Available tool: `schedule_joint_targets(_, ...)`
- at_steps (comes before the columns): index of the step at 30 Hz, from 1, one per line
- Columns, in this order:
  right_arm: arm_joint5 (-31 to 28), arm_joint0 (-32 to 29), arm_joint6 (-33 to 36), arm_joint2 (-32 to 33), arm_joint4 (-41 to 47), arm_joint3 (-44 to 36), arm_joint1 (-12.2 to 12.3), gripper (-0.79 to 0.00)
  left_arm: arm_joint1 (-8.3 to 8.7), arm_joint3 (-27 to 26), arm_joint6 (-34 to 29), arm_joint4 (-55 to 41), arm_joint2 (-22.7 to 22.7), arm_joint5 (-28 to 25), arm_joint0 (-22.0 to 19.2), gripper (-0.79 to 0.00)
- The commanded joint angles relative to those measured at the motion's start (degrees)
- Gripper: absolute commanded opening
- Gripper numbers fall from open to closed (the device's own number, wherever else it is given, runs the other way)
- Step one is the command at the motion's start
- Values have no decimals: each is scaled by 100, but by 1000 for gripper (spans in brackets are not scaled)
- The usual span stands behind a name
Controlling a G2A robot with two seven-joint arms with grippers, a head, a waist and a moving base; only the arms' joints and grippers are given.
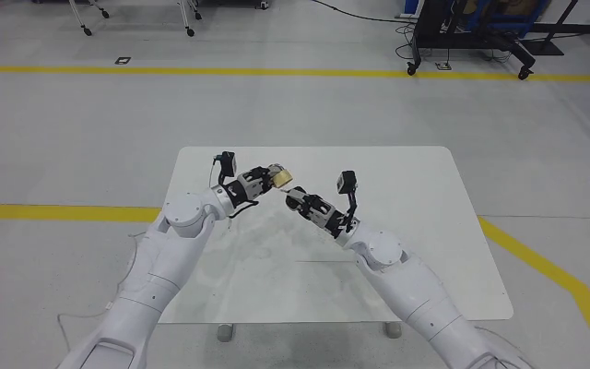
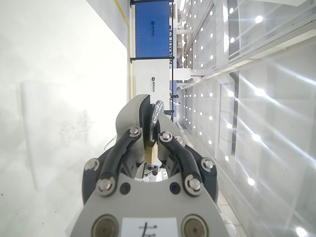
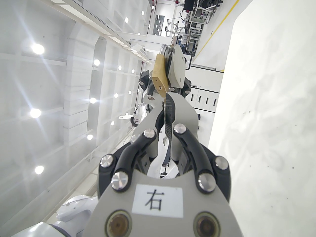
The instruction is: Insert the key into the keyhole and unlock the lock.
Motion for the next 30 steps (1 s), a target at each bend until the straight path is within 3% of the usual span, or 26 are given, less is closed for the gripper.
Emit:
schedule_joint_targets(1, 7, 1, 1, -12, 9, 0, -15, -785, -4, -12, 2, 0, -2, 6, 9, -785)
schedule_joint_targets(30, -280, -103, -78, 177, -91, 24, -133, -785, -68, -175, 274, 21, -72, 107, 121, -785)
